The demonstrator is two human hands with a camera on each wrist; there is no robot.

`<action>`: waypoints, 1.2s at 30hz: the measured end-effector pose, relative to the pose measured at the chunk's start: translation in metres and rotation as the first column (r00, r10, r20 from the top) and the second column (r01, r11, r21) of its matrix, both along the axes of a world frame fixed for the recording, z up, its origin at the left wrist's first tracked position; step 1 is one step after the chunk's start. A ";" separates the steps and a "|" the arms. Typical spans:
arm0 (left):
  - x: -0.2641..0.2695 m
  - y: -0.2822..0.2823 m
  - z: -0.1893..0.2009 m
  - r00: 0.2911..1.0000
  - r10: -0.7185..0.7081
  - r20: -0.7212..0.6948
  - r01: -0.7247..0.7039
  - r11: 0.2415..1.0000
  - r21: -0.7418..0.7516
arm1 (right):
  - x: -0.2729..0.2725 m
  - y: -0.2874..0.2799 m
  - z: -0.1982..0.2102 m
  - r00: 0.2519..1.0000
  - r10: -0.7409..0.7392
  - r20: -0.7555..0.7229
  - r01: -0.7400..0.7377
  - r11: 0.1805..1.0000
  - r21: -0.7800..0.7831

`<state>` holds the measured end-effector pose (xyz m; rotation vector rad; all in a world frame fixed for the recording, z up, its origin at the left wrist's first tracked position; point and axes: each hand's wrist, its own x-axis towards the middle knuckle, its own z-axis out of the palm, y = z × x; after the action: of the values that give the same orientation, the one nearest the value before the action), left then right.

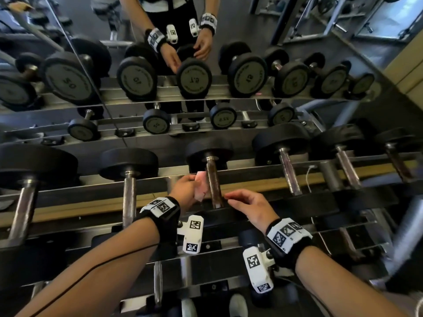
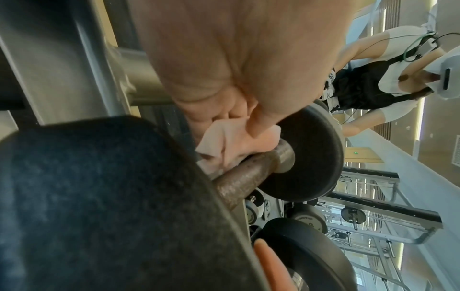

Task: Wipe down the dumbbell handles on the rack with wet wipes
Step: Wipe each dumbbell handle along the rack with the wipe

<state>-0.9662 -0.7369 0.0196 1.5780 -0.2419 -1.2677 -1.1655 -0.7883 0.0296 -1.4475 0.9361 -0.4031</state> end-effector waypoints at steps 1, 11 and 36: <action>-0.002 -0.002 0.000 0.999 0.000 -0.043 0.000 1.000 0.004 | -0.002 0.001 -0.001 1.000 0.002 -0.001 -0.002 1.000 0.003; -0.002 -0.009 -0.002 1.000 -0.004 -0.029 0.003 0.999 -0.049 | -0.007 0.006 -0.007 1.000 0.002 -0.019 -0.002 1.000 -0.013; 0.009 0.010 0.006 0.967 -0.237 0.095 0.247 0.961 -0.123 | -0.006 0.030 -0.025 0.998 -0.039 -0.039 0.033 0.991 -0.127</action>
<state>-0.9575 -0.7272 0.0252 1.5171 -0.5746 -1.3464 -1.1715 -0.7581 0.0045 -1.5608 0.9858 -0.4677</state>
